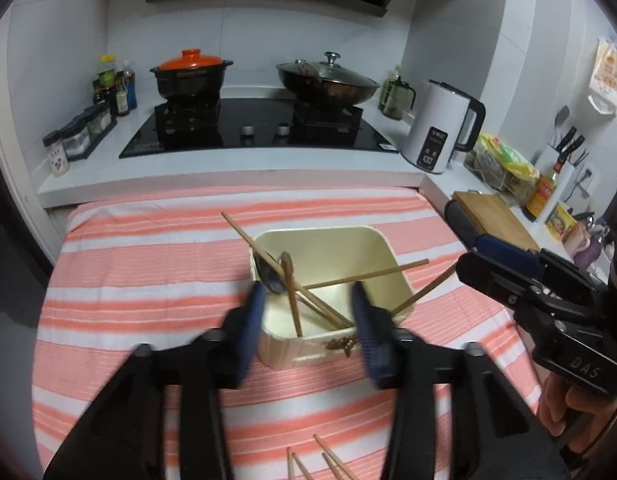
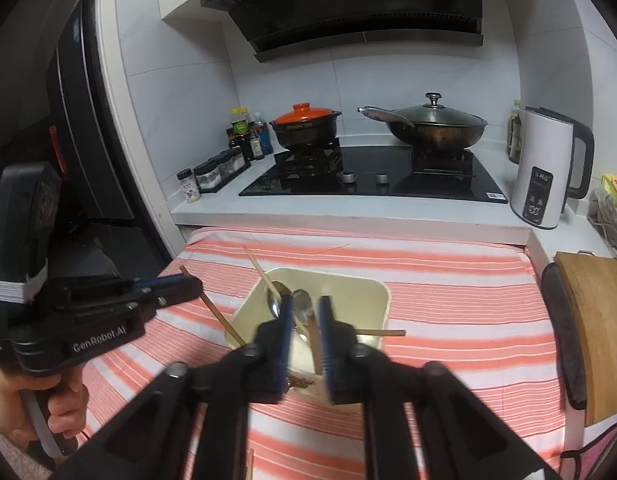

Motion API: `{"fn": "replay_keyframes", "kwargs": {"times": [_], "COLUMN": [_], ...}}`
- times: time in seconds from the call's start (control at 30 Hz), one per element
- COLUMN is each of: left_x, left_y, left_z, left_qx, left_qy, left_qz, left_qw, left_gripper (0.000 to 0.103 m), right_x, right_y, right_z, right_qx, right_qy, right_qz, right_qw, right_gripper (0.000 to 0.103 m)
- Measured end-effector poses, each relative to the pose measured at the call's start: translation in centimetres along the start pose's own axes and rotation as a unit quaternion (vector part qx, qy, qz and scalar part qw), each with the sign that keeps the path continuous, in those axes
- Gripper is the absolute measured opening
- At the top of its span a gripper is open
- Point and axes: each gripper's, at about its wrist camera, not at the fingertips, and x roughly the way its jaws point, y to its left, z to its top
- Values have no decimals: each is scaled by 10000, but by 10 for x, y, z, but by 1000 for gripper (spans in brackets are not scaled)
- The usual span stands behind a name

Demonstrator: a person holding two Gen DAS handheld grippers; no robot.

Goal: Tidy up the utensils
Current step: 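Lower the chopstick into the cream box and open the right tool, then withdraw the right tool back over the remaining chopsticks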

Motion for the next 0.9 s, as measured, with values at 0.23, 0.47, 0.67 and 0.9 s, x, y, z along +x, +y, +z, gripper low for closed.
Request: {"fn": "replay_keyframes", "kwargs": {"times": [0.23,0.47,0.67,0.9], "left_x": [-52,-73,-88,-88], "left_y": [-6,-18,-3,19], "left_z": [-71,-192,-265,-312], "left_qx": [352,572,39,-561], "left_qy": [-160,213,728,1063], "left_qz": [810,1908,1415,1281], "left_qw": [9960,9797,9873,9845], "left_gripper": [103,102,102,102], "right_x": [-55,-86,-88,-91], "right_y": [8,5,-12,-15], "right_z": [-36,-142,-242,-296], "right_qx": [-305,-681,-699,-717], "right_qy": [-345,269,1015,1416], "right_qz": [-187,-768,-1400,-1677], "right_qw": [9988,9944,9825,9730], "right_gripper": [74,78,78,78]}}
